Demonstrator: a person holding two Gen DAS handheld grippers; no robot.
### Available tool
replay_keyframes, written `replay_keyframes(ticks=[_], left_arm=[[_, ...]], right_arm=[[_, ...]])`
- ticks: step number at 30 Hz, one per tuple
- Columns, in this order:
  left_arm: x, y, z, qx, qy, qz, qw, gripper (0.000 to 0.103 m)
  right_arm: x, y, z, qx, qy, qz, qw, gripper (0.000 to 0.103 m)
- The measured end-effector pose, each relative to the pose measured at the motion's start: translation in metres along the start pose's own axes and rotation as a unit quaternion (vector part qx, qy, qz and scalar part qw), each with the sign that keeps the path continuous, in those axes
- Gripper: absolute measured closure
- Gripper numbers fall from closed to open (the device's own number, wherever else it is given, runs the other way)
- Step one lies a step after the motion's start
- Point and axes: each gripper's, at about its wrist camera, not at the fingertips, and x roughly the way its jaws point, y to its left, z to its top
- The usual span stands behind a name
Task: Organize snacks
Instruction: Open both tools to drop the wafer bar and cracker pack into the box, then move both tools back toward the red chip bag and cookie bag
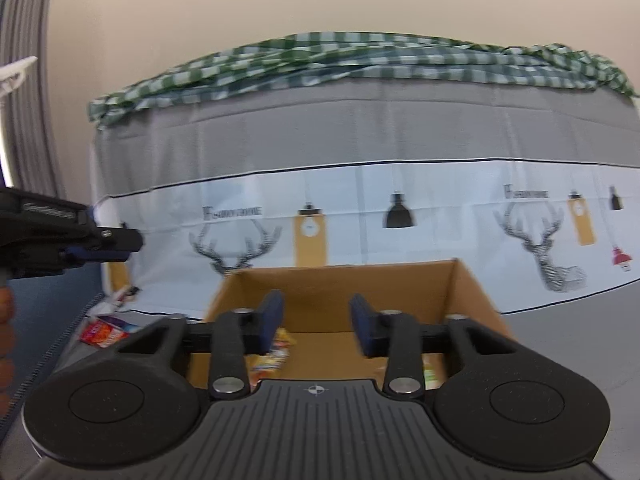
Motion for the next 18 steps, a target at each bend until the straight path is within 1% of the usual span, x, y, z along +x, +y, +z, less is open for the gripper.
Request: replay_keyframes(ticks=[1, 3, 5, 7, 11, 15, 18], left_arm=[[0.003, 0.008, 0.003, -0.003, 0.002, 0.009, 0.9999, 0.083], [0.008, 0.027, 0.008, -0.015, 0.009, 0.03, 0.9994, 0.083], [0.011, 0.05, 0.01, -0.039, 0.019, 0.049, 0.9979, 0.083], [0.013, 0.072, 0.01, -0.07, 0.034, 0.061, 0.9951, 0.083], [0.018, 0.111, 0.008, -0.112, 0.057, 0.092, 0.9878, 0.083], [0.014, 0.146, 0.012, -0.171, 0.074, 0.099, 0.9775, 0.083], [0.011, 0.164, 0.016, -0.202, 0.083, 0.097, 0.971, 0.083]], right_arm=[[0.001, 0.005, 0.0, 0.002, 0.0, 0.008, 1.0, 0.078], [0.003, 0.017, 0.0, 0.002, -0.001, 0.02, 1.0, 0.079], [0.004, 0.03, -0.002, -0.002, 0.0, 0.033, 0.999, 0.079], [0.007, 0.044, -0.003, -0.008, 0.004, 0.046, 0.999, 0.079], [0.013, 0.072, -0.007, -0.019, 0.013, 0.067, 0.997, 0.079], [0.019, 0.097, -0.012, -0.028, 0.02, 0.085, 0.996, 0.079], [0.022, 0.113, -0.016, -0.039, 0.022, 0.097, 0.994, 0.079]])
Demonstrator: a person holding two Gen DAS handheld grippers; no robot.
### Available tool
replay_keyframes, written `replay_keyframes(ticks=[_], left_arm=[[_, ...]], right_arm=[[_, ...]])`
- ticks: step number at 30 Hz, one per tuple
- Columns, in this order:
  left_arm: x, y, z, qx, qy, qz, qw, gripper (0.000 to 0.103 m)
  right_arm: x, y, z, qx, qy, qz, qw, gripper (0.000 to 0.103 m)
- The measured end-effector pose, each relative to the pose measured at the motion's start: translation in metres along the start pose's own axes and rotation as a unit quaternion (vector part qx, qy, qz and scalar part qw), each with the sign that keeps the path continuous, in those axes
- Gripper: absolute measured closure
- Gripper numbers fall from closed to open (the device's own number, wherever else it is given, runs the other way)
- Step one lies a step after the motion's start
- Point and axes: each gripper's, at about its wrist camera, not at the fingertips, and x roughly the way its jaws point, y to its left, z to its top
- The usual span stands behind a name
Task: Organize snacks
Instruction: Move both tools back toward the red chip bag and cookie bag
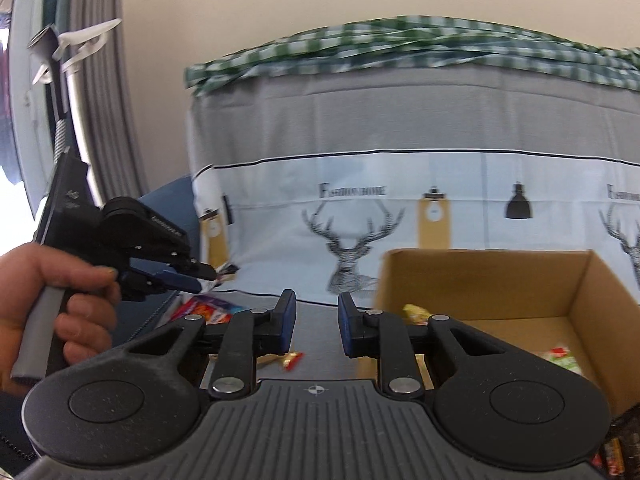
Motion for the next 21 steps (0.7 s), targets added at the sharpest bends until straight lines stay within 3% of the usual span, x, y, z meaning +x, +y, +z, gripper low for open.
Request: replay_keyframes(ticks=[6, 8, 10, 14, 16, 21], left_arm=[[-0.005, 0.018, 0.013, -0.034, 0.016, 0.0, 0.9993, 0.083], [-0.008, 0.02, 0.017, -0.029, 0.009, 0.007, 0.9995, 0.083], [-0.011, 0.022, 0.019, -0.025, 0.003, 0.013, 0.9996, 0.083], [-0.013, 0.028, 0.023, -0.028, -0.003, 0.021, 0.9994, 0.083], [-0.015, 0.029, 0.025, -0.032, -0.008, 0.025, 0.9992, 0.083], [-0.023, 0.034, 0.03, -0.033, -0.024, 0.027, 0.9988, 0.083]], right_arm=[[0.021, 0.012, 0.002, 0.024, 0.035, 0.01, 0.999, 0.077], [0.037, 0.016, 0.007, 0.047, 0.056, 0.001, 0.997, 0.066], [0.058, 0.022, 0.012, 0.071, 0.08, -0.007, 0.994, 0.044], [0.105, 0.035, 0.013, 0.126, 0.119, -0.001, 0.985, 0.029], [0.134, 0.04, 0.009, 0.164, 0.152, 0.0, 0.975, 0.018], [0.197, 0.041, -0.01, 0.267, 0.225, -0.01, 0.937, 0.014]])
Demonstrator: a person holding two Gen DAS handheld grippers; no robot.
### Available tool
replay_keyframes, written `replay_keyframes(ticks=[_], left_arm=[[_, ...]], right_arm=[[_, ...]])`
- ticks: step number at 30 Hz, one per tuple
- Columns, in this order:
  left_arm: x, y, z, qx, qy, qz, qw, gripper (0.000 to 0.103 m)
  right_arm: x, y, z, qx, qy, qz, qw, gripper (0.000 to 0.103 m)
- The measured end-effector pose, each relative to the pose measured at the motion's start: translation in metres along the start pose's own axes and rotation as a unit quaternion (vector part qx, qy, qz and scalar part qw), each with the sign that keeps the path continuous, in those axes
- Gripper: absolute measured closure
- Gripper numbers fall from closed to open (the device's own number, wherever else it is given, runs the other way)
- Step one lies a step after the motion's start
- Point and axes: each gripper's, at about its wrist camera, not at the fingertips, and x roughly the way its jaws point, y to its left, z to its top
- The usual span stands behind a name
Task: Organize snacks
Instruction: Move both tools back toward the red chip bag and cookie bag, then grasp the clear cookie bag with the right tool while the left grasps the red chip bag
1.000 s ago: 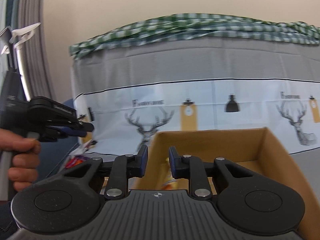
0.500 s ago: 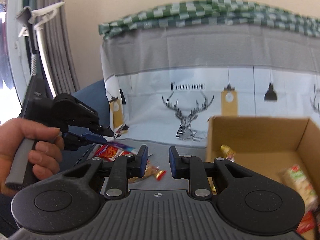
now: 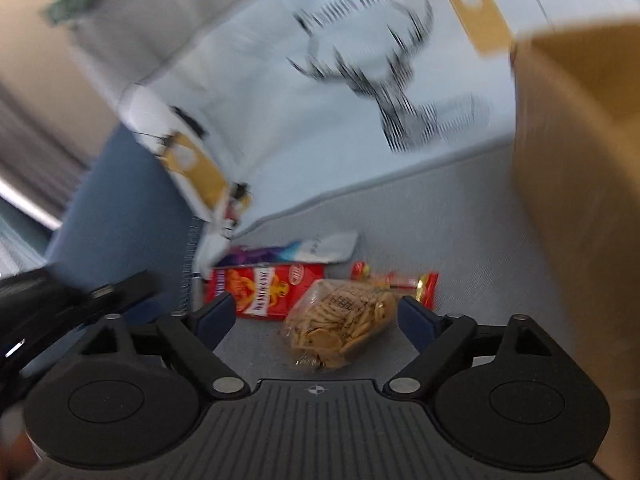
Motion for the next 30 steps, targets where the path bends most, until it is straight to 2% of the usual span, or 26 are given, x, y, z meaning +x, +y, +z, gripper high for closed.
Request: replay_keyframes(ticks=[5, 9, 11, 13, 15, 18, 24, 30], left_arm=[[0.002, 0.002, 0.0, 0.002, 0.005, -0.001, 1.0, 0.083], [0.004, 0.002, 0.0, 0.001, 0.007, 0.001, 1.0, 0.083], [0.005, 0.002, 0.0, -0.001, 0.008, 0.002, 1.0, 0.083], [0.005, 0.002, 0.0, -0.002, 0.008, 0.002, 1.0, 0.083], [0.005, 0.002, -0.001, -0.004, 0.007, 0.004, 1.0, 0.083], [0.006, 0.001, -0.001, 0.0, 0.006, 0.006, 1.0, 0.083], [0.008, 0.006, -0.002, 0.0, 0.007, 0.011, 0.9999, 0.083], [0.012, 0.006, -0.004, -0.002, 0.013, 0.012, 0.9998, 0.083]], right_arm=[[0.041, 0.004, -0.002, 0.041, 0.026, -0.043, 0.998, 0.013], [0.059, 0.02, -0.01, -0.009, 0.017, -0.084, 0.996, 0.012], [0.062, 0.028, -0.013, -0.043, 0.01, -0.111, 0.993, 0.019], [0.06, 0.03, -0.015, -0.067, 0.0, -0.132, 0.989, 0.036], [0.056, 0.028, -0.017, -0.085, -0.006, -0.129, 0.988, 0.049], [0.05, 0.017, -0.015, -0.098, -0.003, -0.116, 0.988, 0.055], [0.011, 0.004, -0.025, -0.131, 0.002, -0.092, 0.987, 0.055], [-0.034, -0.006, -0.065, -0.202, 0.027, -0.072, 0.976, 0.055]])
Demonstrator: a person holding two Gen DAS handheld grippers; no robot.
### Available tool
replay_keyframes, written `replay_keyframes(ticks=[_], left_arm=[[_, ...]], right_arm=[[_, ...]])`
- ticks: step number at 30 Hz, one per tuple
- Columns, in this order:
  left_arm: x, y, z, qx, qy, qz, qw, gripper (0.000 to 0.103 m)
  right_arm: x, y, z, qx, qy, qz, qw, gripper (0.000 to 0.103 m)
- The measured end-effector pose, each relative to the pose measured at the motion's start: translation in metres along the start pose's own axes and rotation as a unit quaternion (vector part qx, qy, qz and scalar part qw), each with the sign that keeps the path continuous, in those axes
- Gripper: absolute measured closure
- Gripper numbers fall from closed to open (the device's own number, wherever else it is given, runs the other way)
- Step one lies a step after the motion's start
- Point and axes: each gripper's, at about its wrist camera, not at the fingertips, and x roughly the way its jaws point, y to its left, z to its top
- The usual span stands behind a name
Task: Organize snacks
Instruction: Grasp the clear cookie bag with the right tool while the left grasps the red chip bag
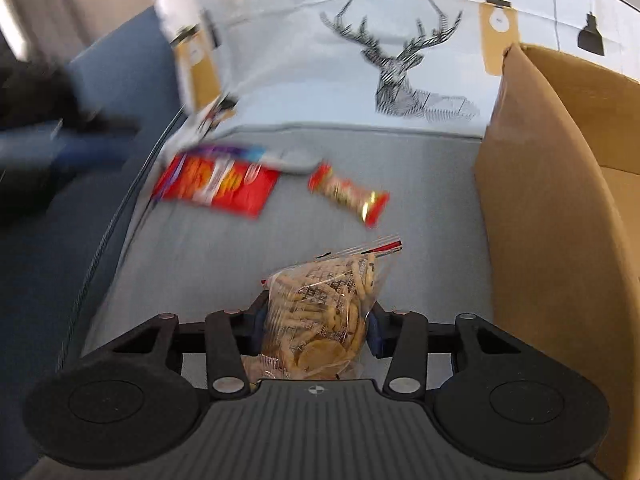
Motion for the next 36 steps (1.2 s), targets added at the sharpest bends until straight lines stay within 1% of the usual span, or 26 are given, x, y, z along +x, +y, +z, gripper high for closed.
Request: replay_keyframes(ticks=[2, 4, 6, 7, 10, 11, 14, 16, 18, 21, 23, 27, 29, 30, 31, 32, 33, 34, 35, 36], left_arm=[[0.003, -0.001, -0.002, 0.005, 0.001, 0.006, 1.0, 0.082], [0.006, -0.001, -0.004, 0.008, 0.005, 0.012, 0.9999, 0.081], [0.012, 0.001, -0.007, 0.004, 0.01, 0.016, 0.9998, 0.074], [0.015, 0.001, -0.008, 0.003, 0.013, 0.017, 0.9998, 0.073], [0.028, -0.002, -0.011, 0.006, 0.02, 0.027, 0.9994, 0.063], [0.034, -0.002, -0.012, 0.007, 0.022, 0.036, 0.9991, 0.059], [0.053, -0.001, -0.013, 0.005, 0.029, 0.063, 0.9976, 0.058], [0.065, 0.001, -0.013, 0.002, 0.033, 0.083, 0.996, 0.055], [0.076, 0.002, -0.012, -0.001, 0.034, 0.105, 0.994, 0.044], [0.091, 0.004, -0.01, -0.003, 0.036, 0.125, 0.9914, 0.033], [0.097, 0.0, -0.008, 0.006, 0.022, 0.132, 0.991, 0.027], [0.109, -0.009, -0.006, 0.036, 0.006, 0.159, 0.9865, 0.024], [0.115, -0.015, -0.007, 0.068, -0.002, 0.173, 0.9826, 0.026], [0.118, -0.02, -0.009, 0.089, -0.006, 0.181, 0.9794, 0.032], [0.119, -0.024, -0.01, 0.11, -0.011, 0.187, 0.9761, 0.036], [0.12, -0.027, -0.012, 0.128, -0.015, 0.187, 0.9739, 0.044], [0.12, -0.029, -0.013, 0.145, -0.016, 0.184, 0.9721, 0.056], [0.119, -0.033, -0.015, 0.159, -0.018, 0.183, 0.9699, 0.061], [0.118, -0.036, -0.016, 0.174, -0.021, 0.185, 0.9671, 0.072], [0.117, -0.04, -0.018, 0.187, -0.024, 0.187, 0.964, 0.086]], right_arm=[[-0.005, 0.002, -0.011, -0.011, 0.009, 0.002, 1.0, 0.055], [-0.006, 0.008, -0.016, -0.032, 0.005, 0.002, 0.999, 0.055], [-0.004, 0.011, -0.02, -0.054, 0.0, -0.008, 0.998, 0.055], [-0.003, 0.011, -0.022, -0.056, 0.002, -0.01, 0.998, 0.055], [0.005, 0.007, -0.025, -0.045, 0.017, -0.016, 0.999, 0.055], [0.007, 0.006, -0.024, -0.04, 0.02, -0.017, 0.999, 0.055], [0.009, 0.004, -0.021, -0.026, 0.024, -0.009, 0.999, 0.054], [0.008, 0.002, -0.019, -0.022, 0.022, -0.005, 0.999, 0.054], [0.009, -0.001, -0.018, -0.018, 0.026, -0.005, 1.0, 0.054], [0.012, -0.006, -0.02, -0.01, 0.032, 0.001, 0.999, 0.054], [0.012, -0.007, -0.02, -0.012, 0.031, 0.003, 0.999, 0.054], [0.014, -0.005, -0.02, -0.015, 0.03, 0.004, 0.999, 0.054], [0.015, -0.005, -0.018, -0.013, 0.031, 0.006, 0.999, 0.054], [0.016, -0.005, -0.018, -0.012, 0.031, 0.007, 0.999, 0.054], [0.015, -0.006, -0.018, -0.012, 0.032, 0.008, 0.999, 0.054], [0.015, -0.006, -0.019, -0.012, 0.032, 0.008, 0.999, 0.054], [0.015, -0.006, -0.019, -0.013, 0.032, 0.008, 0.999, 0.054], [0.016, -0.006, -0.019, -0.013, 0.032, 0.009, 0.999, 0.054], [0.016, -0.006, -0.019, -0.012, 0.032, 0.009, 0.999, 0.054], [0.016, -0.006, -0.019, -0.012, 0.032, 0.009, 0.999, 0.054]])
